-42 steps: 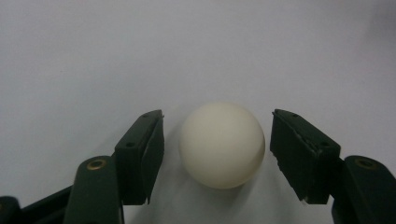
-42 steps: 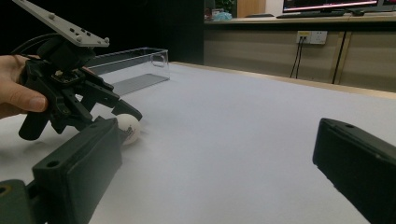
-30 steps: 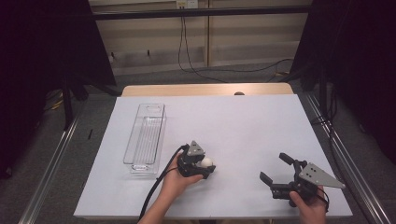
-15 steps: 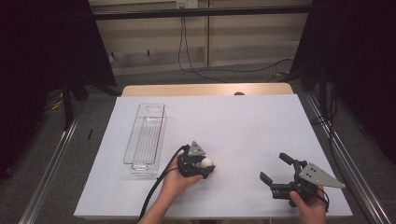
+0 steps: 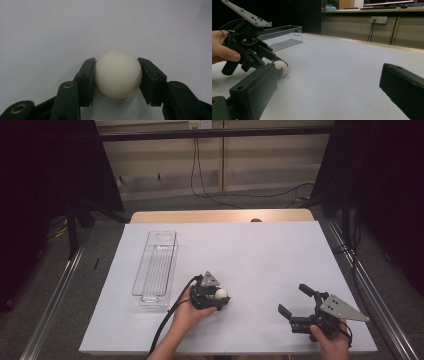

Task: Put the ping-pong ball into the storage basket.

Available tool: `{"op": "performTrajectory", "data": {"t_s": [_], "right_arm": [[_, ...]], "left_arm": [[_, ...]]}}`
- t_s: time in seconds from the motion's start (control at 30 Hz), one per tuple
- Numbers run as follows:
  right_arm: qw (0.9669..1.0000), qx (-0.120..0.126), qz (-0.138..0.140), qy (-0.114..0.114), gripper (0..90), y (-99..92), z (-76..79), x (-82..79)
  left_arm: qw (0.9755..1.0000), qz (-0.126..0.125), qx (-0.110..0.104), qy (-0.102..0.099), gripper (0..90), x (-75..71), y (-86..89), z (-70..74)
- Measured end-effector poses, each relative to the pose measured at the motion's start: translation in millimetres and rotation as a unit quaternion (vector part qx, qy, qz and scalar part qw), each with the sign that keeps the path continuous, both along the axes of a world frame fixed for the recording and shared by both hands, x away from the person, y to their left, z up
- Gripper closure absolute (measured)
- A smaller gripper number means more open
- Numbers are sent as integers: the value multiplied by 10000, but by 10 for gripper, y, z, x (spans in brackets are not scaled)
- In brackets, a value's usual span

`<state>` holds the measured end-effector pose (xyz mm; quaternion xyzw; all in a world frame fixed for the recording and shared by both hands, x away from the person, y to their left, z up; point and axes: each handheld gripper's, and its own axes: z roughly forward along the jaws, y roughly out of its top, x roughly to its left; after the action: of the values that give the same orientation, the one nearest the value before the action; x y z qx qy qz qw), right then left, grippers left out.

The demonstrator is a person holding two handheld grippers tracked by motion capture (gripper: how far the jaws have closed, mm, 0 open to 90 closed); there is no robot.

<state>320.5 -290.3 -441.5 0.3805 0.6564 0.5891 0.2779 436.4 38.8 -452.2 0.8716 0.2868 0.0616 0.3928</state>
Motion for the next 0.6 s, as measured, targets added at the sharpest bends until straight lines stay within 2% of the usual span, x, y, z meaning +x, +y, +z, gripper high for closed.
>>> {"op": "performTrajectory", "data": {"t_s": [0.03, 0.3, 0.37, 0.47, 0.5, 0.53, 0.6], "right_arm": [[10000, 14, -11, -3, 8, 3, 1, -1], [10000, 25, -33, -4, 8, 1, 1, -1], [10000, 19, -25, -4, 8, -1, 0, 0], [10000, 17, -13, -14, 8, 2, 2, -1], [10000, 3, -5, -19, 8, 1, 1, -1], [10000, -9, 8, -21, 8, 1, 1, 0], [10000, -2, 8, -9, 8, 1, 0, -2]], "left_arm": [[10000, -8, 55, 30, 509, 1, 4, 9], [9998, 41, -136, 162, 509, 19, 29, 16], [9998, 48, -57, 171, 510, 20, 36, 31], [9997, 67, -125, 188, 510, 20, 40, 35], [9995, 82, -213, 221, 510, 21, 40, 35], [9997, 80, -128, 182, 510, 25, 48, 48], [9995, 78, -214, 215, 510, 26, 55, 52]]}}
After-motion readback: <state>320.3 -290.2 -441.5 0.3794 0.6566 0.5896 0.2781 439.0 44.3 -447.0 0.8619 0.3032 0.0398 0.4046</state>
